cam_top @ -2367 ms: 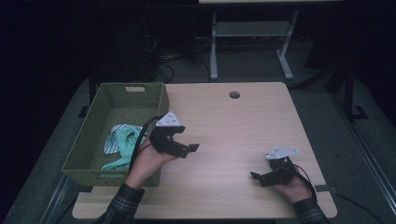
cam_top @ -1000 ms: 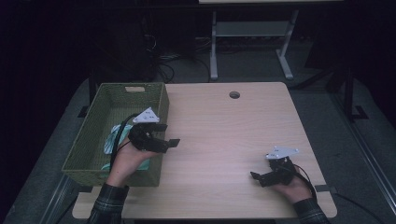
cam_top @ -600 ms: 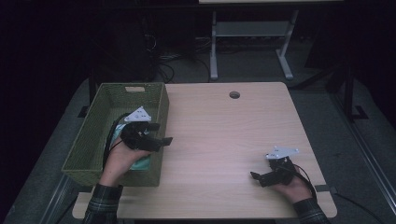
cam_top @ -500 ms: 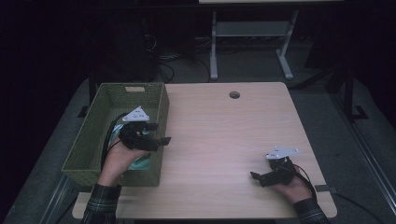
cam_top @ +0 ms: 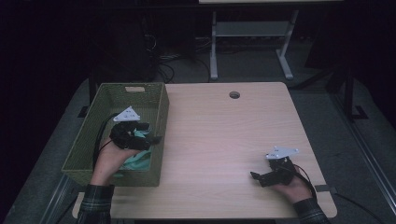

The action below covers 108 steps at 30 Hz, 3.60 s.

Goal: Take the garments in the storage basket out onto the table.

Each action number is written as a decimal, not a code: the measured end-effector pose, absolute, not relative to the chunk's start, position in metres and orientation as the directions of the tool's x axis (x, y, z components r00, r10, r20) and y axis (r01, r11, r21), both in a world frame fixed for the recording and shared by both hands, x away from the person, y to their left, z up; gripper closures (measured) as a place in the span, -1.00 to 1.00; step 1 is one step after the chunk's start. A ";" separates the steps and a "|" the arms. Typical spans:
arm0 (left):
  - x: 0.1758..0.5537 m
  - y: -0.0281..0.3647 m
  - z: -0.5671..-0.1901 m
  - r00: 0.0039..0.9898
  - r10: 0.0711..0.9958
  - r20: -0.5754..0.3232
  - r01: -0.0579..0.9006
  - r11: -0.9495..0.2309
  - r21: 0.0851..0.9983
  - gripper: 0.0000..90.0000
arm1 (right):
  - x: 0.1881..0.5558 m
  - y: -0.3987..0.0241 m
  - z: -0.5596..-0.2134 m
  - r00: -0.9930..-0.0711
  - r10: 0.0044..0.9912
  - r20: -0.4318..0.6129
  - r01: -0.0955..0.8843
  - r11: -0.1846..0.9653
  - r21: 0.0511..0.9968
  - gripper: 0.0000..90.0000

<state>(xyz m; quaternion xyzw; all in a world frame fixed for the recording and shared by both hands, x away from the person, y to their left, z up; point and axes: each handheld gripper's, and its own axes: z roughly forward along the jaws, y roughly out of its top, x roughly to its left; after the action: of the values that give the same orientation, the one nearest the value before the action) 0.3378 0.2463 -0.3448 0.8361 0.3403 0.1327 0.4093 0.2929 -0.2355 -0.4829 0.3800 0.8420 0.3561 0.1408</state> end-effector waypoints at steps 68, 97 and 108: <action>0.361 0.295 -0.407 0.704 0.710 -0.014 0.596 -0.581 0.554 -0.48 | 0.293 -0.236 -0.483 -0.672 0.740 0.032 0.539 0.459 0.707 -0.94; 0.366 0.285 -0.425 0.695 0.718 -0.022 0.676 -0.643 0.361 -0.16 | 0.293 -0.236 -0.483 -0.672 0.740 0.032 0.539 0.459 0.707 -0.94; 0.367 0.289 -0.419 0.671 0.735 -0.092 0.709 -0.601 0.368 0.58 | 0.293 -0.236 -0.483 -0.672 0.740 0.032 0.539 0.459 0.707 -0.94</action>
<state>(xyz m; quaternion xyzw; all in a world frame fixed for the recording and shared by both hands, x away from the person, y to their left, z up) 0.3672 0.2893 -0.4193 0.8941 0.4039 0.0345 0.1903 0.2928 -0.2356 -0.4829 0.3795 0.8422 0.3559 0.1412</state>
